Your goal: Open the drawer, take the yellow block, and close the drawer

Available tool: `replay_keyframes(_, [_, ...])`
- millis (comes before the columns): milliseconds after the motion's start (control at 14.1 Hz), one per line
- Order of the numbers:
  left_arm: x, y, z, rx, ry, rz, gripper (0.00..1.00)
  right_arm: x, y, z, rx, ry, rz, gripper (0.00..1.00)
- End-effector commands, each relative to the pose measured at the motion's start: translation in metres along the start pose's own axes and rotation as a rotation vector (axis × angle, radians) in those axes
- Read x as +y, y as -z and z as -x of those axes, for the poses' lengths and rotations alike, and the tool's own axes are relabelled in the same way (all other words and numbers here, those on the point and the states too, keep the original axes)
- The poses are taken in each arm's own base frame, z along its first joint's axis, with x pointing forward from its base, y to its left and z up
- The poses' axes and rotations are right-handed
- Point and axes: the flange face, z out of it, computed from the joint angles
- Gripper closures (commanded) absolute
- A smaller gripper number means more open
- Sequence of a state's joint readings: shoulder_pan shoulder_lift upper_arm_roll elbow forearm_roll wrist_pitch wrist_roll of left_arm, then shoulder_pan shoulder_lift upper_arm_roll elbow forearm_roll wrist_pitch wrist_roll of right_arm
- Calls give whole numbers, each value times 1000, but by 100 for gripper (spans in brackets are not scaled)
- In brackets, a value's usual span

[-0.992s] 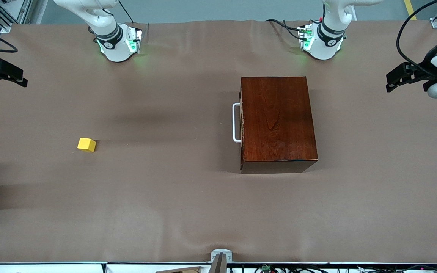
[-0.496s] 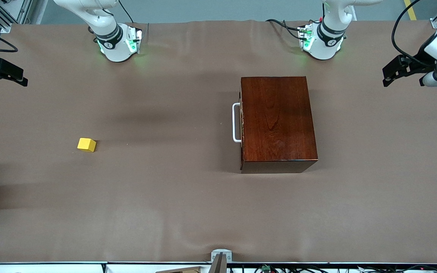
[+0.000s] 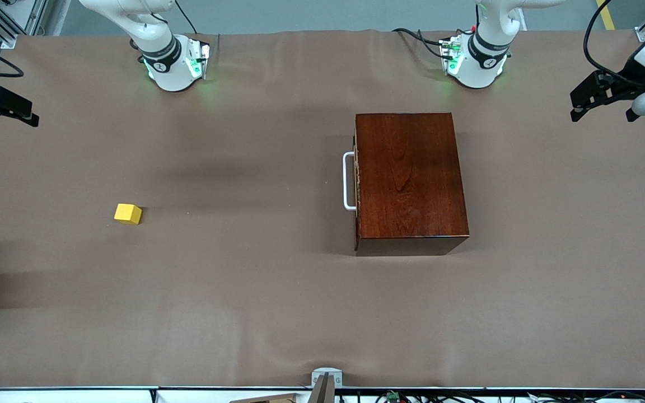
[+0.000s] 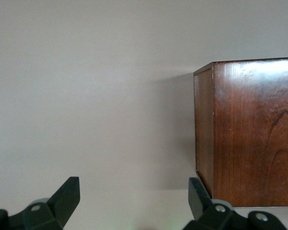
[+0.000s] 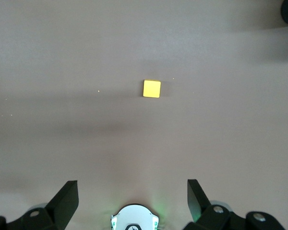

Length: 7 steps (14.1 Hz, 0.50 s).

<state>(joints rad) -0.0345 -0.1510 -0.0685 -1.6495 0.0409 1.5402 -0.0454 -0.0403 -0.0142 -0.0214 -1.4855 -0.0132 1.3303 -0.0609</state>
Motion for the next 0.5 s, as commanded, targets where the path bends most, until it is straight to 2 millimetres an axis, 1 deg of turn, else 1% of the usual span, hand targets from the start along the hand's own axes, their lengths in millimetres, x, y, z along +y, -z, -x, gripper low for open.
replay_keyframes(0, [-2, 9, 3, 17, -17, 11, 0, 4, 0, 1, -5, 5, -19, 0])
replay_keyframes(213, [1, 9, 5, -4, -20, 11, 0, 3, 1, 0, -4, 7, -19, 0])
replay_keyframes(425, [3, 14, 8, -13, -14, 11, 0, 3, 1, 1, -2, 7, -19, 0])
